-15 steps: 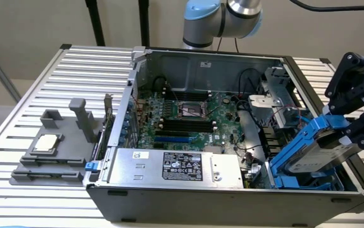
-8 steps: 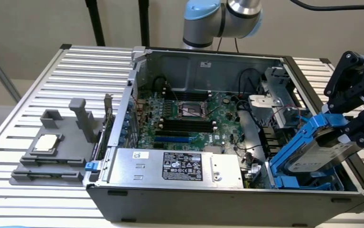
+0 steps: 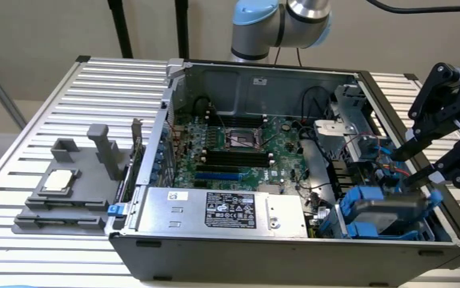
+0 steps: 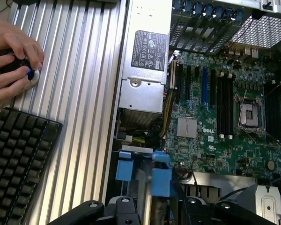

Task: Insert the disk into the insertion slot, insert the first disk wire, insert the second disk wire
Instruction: 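Insert the disk into the insertion slot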

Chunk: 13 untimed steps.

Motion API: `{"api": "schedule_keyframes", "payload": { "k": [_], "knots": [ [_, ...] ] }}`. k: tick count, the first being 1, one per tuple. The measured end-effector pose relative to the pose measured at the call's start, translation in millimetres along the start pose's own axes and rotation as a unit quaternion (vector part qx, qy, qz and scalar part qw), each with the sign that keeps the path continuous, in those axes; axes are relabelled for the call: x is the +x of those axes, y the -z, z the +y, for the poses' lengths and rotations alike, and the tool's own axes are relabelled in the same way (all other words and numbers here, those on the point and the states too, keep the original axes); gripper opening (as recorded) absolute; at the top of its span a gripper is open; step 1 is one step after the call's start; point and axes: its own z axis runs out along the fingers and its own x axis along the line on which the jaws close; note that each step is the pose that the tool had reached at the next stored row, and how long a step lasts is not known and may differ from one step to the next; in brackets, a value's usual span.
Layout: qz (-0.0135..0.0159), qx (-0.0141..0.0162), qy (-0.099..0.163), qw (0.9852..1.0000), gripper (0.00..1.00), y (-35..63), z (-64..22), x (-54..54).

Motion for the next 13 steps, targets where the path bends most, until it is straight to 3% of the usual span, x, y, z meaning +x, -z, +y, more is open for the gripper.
{"api": "schedule_keyframes", "payload": {
  "k": [13],
  "knots": [
    [0.0003,0.0009,0.001,1.0,0.4,-0.1,0.0,-0.2]
  ]
}}
